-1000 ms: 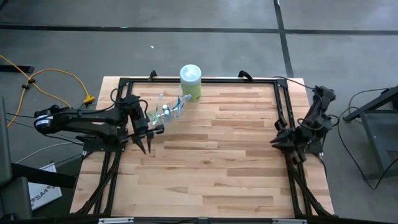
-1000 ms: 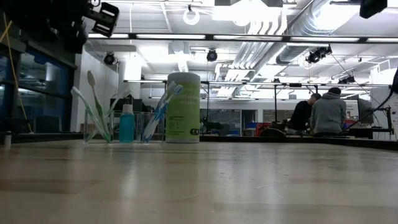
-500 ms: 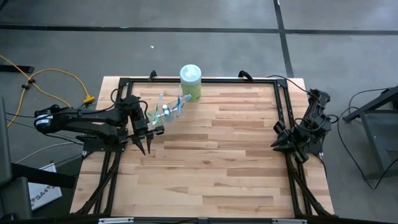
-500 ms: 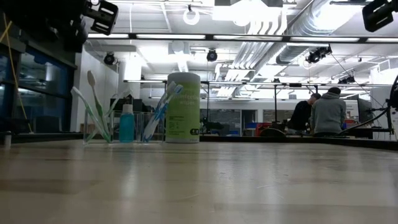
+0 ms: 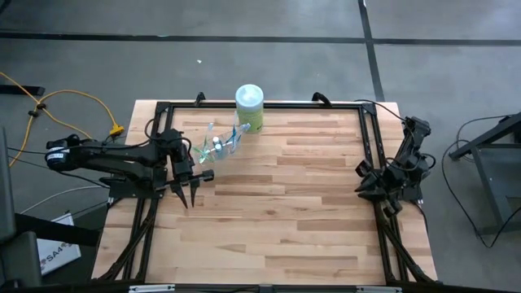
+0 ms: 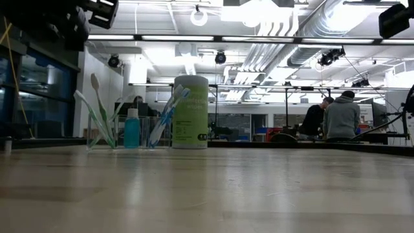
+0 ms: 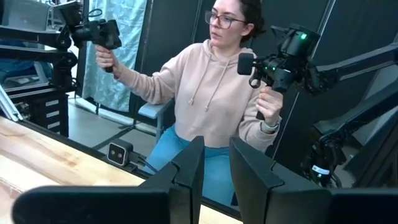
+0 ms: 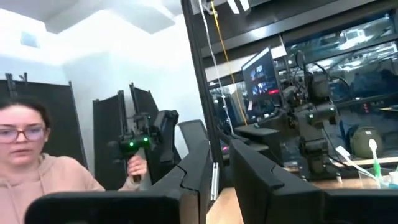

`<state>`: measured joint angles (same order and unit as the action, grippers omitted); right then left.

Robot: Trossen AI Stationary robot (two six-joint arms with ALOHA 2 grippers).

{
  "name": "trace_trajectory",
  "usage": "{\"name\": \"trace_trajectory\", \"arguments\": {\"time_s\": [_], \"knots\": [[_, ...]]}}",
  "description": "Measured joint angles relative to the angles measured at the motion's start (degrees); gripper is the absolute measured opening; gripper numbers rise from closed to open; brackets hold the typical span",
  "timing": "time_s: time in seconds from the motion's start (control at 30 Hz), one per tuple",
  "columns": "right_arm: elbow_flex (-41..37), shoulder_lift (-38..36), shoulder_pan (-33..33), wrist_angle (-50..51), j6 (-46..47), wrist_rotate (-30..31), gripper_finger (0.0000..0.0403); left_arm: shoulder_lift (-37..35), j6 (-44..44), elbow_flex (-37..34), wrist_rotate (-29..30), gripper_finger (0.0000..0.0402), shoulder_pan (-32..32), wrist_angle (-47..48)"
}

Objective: Pick & Place toothbrushing station
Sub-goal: Return to Home Position

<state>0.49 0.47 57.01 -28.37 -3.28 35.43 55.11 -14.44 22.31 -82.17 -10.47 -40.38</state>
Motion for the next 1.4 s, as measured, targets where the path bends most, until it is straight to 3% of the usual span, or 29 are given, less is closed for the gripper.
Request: {"name": "trace_trajectory", "arguments": {"time_s": [0.23, 0.6, 0.87, 1.2, 1.4], "knots": [[-0.02, 0.0, 0.0, 0.89, 0.45, -9.21, 0.0056, 0.0, -0.07, 0.0, 0.0, 0.0071, 0.16, -0.48], [-0.04, -0.04, 0.0, 9.58, 4.57, -11.21, 0.0056, 0.0, -0.47, 0.0, -0.02, 0.0071, 0.16, -0.9], [-0.09, -0.07, 0.0, 12.9, 3.05, -26.33, 0.0056, 0.0, -3.2, 0.0, -0.02, 0.0071, 0.16, -5.7], [-0.13, -0.09, 0.0, 20.79, 6.72, -28.87, 0.0056, 0.0, -5.5, 0.0, 2.68, 0.0071, 0.16, -8.15], [-0.15, -0.11, 0.0, 26.11, 8.11, -36.86, 0.0056, 0.0, -8.4, 0.0, 4.59, 0.0071, 0.16, -11.14]]}}
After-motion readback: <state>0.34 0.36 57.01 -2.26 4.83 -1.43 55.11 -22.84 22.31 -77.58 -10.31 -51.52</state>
